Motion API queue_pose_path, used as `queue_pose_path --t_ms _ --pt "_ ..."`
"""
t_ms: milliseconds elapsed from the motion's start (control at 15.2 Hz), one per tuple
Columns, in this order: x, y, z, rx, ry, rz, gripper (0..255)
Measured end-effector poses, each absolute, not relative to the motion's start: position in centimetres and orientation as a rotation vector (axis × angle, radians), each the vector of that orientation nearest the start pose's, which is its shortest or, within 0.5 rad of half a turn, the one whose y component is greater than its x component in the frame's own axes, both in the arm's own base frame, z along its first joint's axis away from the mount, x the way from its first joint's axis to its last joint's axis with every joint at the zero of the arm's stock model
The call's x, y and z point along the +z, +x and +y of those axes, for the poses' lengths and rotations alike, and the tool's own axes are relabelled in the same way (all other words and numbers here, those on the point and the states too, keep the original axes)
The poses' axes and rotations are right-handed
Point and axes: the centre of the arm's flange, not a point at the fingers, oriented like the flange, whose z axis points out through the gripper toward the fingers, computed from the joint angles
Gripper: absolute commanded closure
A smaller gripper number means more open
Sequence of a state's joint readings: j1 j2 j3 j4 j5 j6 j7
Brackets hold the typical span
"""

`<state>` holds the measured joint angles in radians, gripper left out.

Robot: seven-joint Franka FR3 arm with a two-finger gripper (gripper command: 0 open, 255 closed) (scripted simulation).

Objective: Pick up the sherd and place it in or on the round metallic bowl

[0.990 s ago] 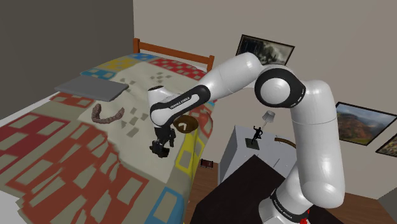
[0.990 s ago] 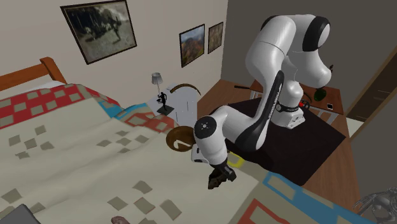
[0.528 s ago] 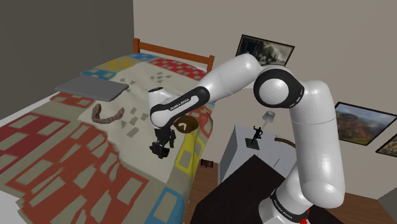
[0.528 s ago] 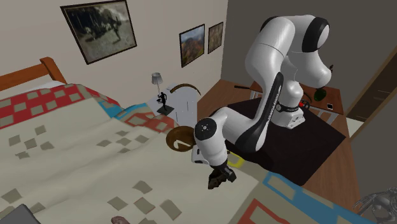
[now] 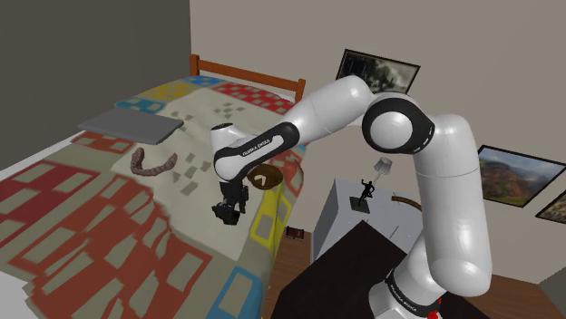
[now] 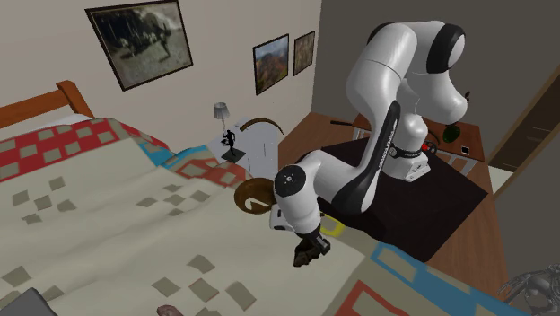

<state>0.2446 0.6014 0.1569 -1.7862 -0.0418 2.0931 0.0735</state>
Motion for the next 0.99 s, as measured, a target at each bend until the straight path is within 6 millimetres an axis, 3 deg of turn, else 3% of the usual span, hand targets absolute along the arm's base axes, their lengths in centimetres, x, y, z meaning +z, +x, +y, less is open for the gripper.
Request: queue_pose_path --t_ms 330,726,792,858,990 --pt "20.4 57.7 23.4 0.462 -3.075 -0.524 255" --pt "23.3 57.5 23.5 0.472 -3.073 -0.527 255" --pt "23.3 57.5 23.6 0.471 -3.073 -0.527 0" --pt "23.3 57.5 23.6 0.472 -3.073 -0.527 0" --pt "23.4 58.5 25.2 0.471 -3.053 -0.719 0"
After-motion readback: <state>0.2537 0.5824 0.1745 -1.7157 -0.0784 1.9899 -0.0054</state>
